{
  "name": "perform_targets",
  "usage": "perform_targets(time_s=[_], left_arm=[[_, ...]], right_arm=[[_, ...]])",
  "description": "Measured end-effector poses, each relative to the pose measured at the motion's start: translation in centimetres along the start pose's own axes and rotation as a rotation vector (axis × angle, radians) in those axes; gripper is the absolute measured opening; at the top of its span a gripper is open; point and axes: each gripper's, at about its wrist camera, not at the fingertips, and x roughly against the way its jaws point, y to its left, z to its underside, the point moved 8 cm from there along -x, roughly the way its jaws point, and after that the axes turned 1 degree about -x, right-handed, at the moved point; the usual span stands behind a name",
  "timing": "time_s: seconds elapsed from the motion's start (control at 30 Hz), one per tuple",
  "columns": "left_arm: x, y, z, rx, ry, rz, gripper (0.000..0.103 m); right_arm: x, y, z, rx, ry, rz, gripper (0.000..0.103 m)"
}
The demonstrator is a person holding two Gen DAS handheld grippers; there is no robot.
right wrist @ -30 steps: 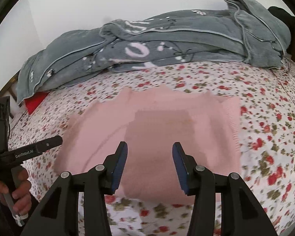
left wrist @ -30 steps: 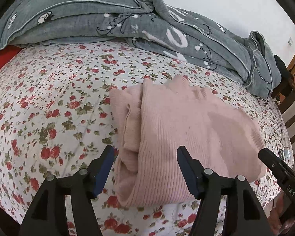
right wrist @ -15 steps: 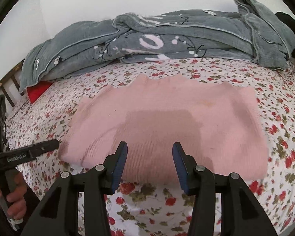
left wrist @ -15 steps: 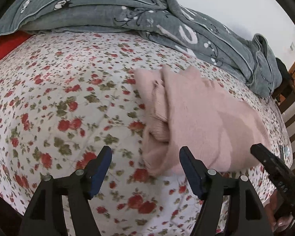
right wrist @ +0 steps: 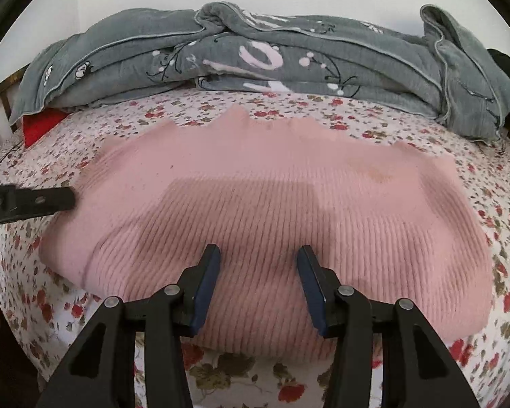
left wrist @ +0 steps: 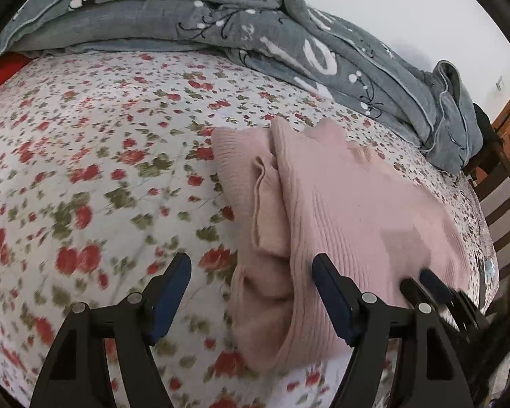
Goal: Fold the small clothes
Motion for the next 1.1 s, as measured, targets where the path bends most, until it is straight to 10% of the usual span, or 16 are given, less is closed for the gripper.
perform_targets(time_s=[0.33, 0.57, 1.1], left_arm=[[-3.6, -0.9, -0.8, 0.048, 0.039, 0.038, 0.072], [-3.3, -1.6, -1.4, 0.074, 0.031, 0.040, 0.028], [4.3, -10.3, -5.4, 0.024, -0.053, -0.029, 0.022]], right_arm=[[-1.1, -0.5, 0.6, 0.010, -0.004, 0.059, 0.047], [-0.7, -0.7, 0.7, 0.013, 0.021, 0.025, 0.047], [7.8, -10.2, -1.9, -0.085, -0.094, 0.007, 0.048]])
